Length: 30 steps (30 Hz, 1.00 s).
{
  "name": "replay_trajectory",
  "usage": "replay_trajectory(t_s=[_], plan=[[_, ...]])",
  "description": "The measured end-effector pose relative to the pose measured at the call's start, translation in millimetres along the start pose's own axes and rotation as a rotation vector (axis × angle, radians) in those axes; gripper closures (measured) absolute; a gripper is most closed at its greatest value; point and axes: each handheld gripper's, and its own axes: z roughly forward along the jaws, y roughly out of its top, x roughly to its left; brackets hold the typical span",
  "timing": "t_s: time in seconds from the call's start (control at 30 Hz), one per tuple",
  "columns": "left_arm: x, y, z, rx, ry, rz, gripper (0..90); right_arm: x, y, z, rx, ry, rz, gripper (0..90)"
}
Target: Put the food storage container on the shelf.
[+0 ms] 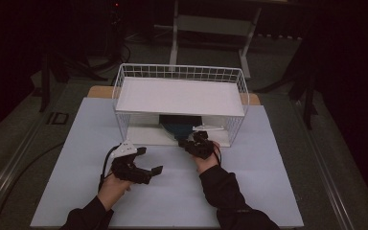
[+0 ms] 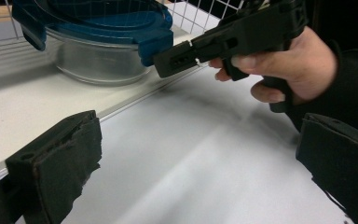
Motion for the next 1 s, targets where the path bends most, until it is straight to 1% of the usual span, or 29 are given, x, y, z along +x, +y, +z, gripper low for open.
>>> replay_trajectory(t_s=[0.03,0.07,0.1,0.17,0.2,0.23,0.37,0.4,0.43,0.47,0.5,0.53,0.6,0.63,0.7,0.73,0.77,0.8,0.83,0.9,0.97,1.0], plan=[[-0.9,0.5,-0.4,-0.002,-0.002,0.002,0.1,1.5,0.1,-0.9,0.002,0.004,-0.006,89.8],[-1.5,0.8,-0.7,-0.004,-0.001,0.004,0.1,5.1,0.0,-4.0,0.001,0.006,-0.026,87.2],[-2.3,1.3,-1.4,-0.005,-0.001,0.01,0.0,6.7,0.2,-5.7,0.0,0.012,-0.031,84.0],[-4.5,1.9,-3.3,-0.011,-0.001,0.017,0.0,9.6,-0.1,-10.3,-0.01,0.026,-0.034,76.0],[-5.4,1.8,-4.1,-0.013,-0.002,0.017,0.0,11.8,-0.2,-13.8,-0.014,0.04,-0.039,70.3],[-6.8,1.5,-5.4,-0.013,-0.004,0.022,0.0,13.0,-0.5,-15.8,-0.017,0.043,-0.045,68.7],[-11.6,1.0,-9.3,-0.015,-0.008,0.042,0.0,17.2,-3.2,-25.8,-0.032,0.059,-0.052,53.4],[-12.6,1.3,-10.1,-0.017,-0.008,0.044,0.0,19.2,-4.3,-29.0,-0.033,0.068,-0.06,47.1],[-14.1,1.9,-11.6,-0.023,-0.011,0.045,0.0,20.5,-5.0,-30.9,-0.036,0.069,-0.069,42.9],[-14.8,2.4,-12.4,-0.029,-0.013,0.047,0.0,22.0,-6.4,-34.4,-0.049,0.072,-0.078,37.0],[-16.1,3.2,-13.9,-0.035,-0.015,0.051,0.0,22.6,-7.0,-36.6,-0.05,0.083,-0.076,31.3],[-17.1,3.8,-14.7,-0.038,-0.015,0.054,0.0,23.0,-8.2,-40.1,-0.049,0.114,-0.083,27.4],[-18.9,4.3,-16.4,-0.043,-0.021,0.056,0.0,22.3,-10.6,-46.4,-0.053,0.135,-0.076,26.1],[-20.1,4.4,-17.3,-0.043,-0.024,0.057,0.0,21.6,-11.7,-49.1,-0.05,0.149,-0.085,23.8],[-22.6,4.2,-19.2,-0.04,-0.027,0.07,0.0,19.2,-15.0,-54.2,-0.052,0.159,-0.087,23.4],[-23.9,3.8,-20.3,-0.04,-0.029,0.078,0.0,17.1,-16.8,-56.6,-0.052,0.179,-0.085,18.0],[-24.8,3.4,-21.5,-0.038,-0.03,0.085,0.0,15.7,-19.0,-58.7,-0.052,0.173,-0.088,13.3],[-25.5,3.1,-22.4,-0.038,-0.03,0.087,0.0,14.0,-21.4,-61.3,-0.051,0.17,-0.088,14.9],[-26.3,2.4,-24.1,-0.041,-0.03,0.092,0.0,12.7,-23.4,-63.4,-0.054,0.174,-0.09,13.8],[-26.5,1.6,-26.5,-0.041,-0.031,0.096,0.0,10.4,-28.7,-69.7,-0.065,0.148,-0.105,13.6],[-26.1,0.6,-28.9,-0.044,-0.029,0.095,0.0,7.0,-32.6,-75.7,-0.071,0.144,-0.106,13.6],[-25.9,0.3,-29.8,-0.046,-0.028,0.096,0.0,4.9,-34.7,-79.3,-0.074,0.133,-0.108,13.7]])
